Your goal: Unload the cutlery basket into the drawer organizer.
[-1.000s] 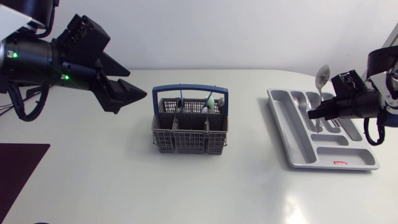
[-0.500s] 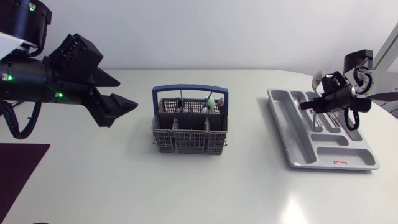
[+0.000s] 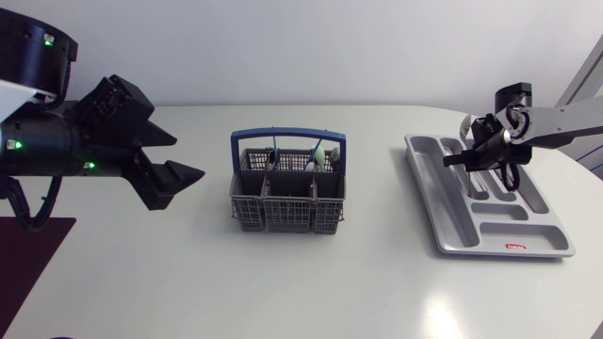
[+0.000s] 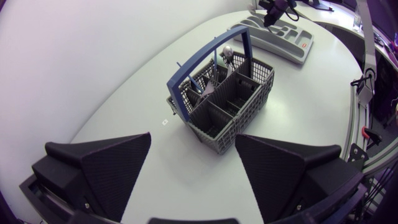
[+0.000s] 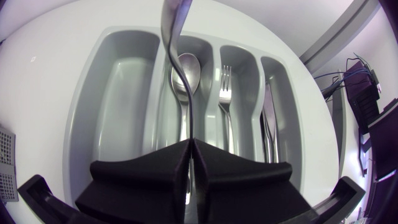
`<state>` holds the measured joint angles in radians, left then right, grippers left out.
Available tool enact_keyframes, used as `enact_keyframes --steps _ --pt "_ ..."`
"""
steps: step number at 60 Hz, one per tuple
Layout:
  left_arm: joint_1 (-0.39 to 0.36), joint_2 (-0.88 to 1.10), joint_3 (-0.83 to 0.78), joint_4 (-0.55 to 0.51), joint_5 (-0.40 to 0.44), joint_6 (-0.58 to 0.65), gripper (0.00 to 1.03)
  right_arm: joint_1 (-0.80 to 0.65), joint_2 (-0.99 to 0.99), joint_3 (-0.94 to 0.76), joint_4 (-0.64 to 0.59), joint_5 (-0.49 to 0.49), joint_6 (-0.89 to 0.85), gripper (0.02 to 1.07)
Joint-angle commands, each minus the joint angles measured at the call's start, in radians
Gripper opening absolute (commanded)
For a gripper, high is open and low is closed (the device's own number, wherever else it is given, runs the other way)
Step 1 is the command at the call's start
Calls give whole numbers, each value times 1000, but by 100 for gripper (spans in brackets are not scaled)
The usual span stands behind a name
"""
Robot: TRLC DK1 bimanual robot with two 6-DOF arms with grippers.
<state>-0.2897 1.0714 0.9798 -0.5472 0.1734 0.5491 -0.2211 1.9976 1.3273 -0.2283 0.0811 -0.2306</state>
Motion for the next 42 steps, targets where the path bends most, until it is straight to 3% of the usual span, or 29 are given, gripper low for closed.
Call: enact_keyframes --steps 1,12,21,31,42 --pt "6 -19 -38 9 -9 -8 96 12 53 36 -22 13 25 14" --pt "6 -34 -66 10 -11 -11 96 14 101 70 -26 19 27 20" --pt "6 -37 -90 20 -14 -11 96 12 87 67 -26 17 31 35" --pt "7 -45 -128 24 -25 2 96 25 -69 -48 14 17 19 53" --pt "3 -48 -194 78 -38 17 96 85 -264 -194 41 -18 -6 58"
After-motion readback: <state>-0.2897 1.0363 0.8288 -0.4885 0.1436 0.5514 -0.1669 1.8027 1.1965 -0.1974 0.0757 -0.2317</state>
